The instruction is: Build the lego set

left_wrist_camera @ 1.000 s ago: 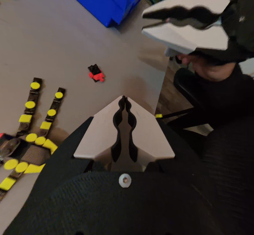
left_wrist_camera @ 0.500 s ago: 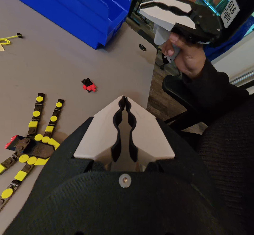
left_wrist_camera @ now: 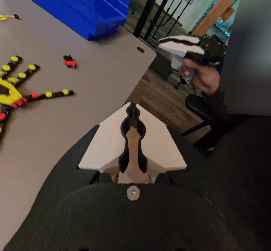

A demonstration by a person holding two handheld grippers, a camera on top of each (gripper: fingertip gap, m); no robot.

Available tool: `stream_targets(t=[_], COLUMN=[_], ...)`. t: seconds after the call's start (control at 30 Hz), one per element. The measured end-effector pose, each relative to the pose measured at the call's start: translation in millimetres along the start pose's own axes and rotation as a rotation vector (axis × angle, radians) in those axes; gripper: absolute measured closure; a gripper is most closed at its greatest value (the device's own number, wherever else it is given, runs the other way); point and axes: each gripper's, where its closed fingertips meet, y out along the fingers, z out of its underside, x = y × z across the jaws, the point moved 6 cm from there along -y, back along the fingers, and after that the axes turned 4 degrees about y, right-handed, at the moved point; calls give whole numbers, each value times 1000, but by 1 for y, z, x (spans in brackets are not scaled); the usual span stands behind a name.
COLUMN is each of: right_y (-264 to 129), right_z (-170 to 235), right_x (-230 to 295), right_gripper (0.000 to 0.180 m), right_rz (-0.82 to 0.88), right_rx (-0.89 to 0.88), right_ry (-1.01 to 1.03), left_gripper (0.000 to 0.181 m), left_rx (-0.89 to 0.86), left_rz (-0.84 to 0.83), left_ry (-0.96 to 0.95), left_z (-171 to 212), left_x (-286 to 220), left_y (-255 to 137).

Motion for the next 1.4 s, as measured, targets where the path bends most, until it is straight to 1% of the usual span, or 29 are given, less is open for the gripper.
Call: stream_targets(t=[0.07, 0.13, 0.2, 0.3, 0.43, 0.5, 0.57, 0.63, 0.7, 0.77, 0.8, 0.87, 0.93, 1.0, 1.1, 1.2, 1.27, 1.3, 1.4], right_y=[-20, -43, -66, -91, -117, -128, -133, -132, -125, -106, -89, -47, 4, 59, 142, 211, 246, 259, 283], right_z=[12, 28, 40, 52, 78, 82, 87, 102, 119, 141, 159, 213, 286, 365, 482, 574, 622, 641, 677], right_x=[3, 7, 14, 37, 69, 78, 87, 96, 99, 99, 98, 96, 94, 89, 84, 91, 104, 112, 122], right_gripper=[163, 160, 160, 160, 160, 160, 158, 154, 153, 159, 162, 165, 164, 163, 161, 156, 145, 143, 141], right_rz=[-39, -57, -45, -45, -63, -60, -84, -120, -131, -135, -140, -175, -197, -194, -139, -76, -81, -95, -73], right_rx=[5, 35, 45, 73, 178, 180, 168, 210, 248, 209, 195, 222, 310, 401, 534, 628, 715, 762, 824], right_ry=[155, 285, 343, 297, 217, 215, 242, 254, 219, 177, 169, 205, 247, 271, 255, 266, 317, 331, 317], left_gripper=[181, 181, 181, 181, 181, 181, 180, 181, 180, 179, 179, 178, 177, 177, 177, 177, 178, 178, 177], left_rx=[24, 26, 13, 13, 34, 36, 8, -13, -5, 4, 2, -36, -78, -102, -123, -74, -37, -18, 31], left_rz=[-46, -64, -67, -80, -91, -91, -86, -74, -75, -97, -113, -136, -180, -231, -325, -449, -497, -511, -537], left_ry=[18, -12, -61, -117, -148, -185, -238, -289, -313, -324, -336, -358, -369, -383, -400, -391, -404, -416, -451], left_z=[23, 46, 66, 93, 129, 146, 154, 159, 164, 167, 167, 164, 165, 174, 191, 210, 218, 221, 223], left_x=[-13, -28, -43, -63, -89, -101, -111, -119, -121, -115, -110, -99, -87, -74, -55, -37, -29, -26, -15], left_y=[-6, -14, -24, -37, -52, -62, -74, -89, -105, -122, -130, -143, -153, -159, -163, -167, -167, -166, -166])
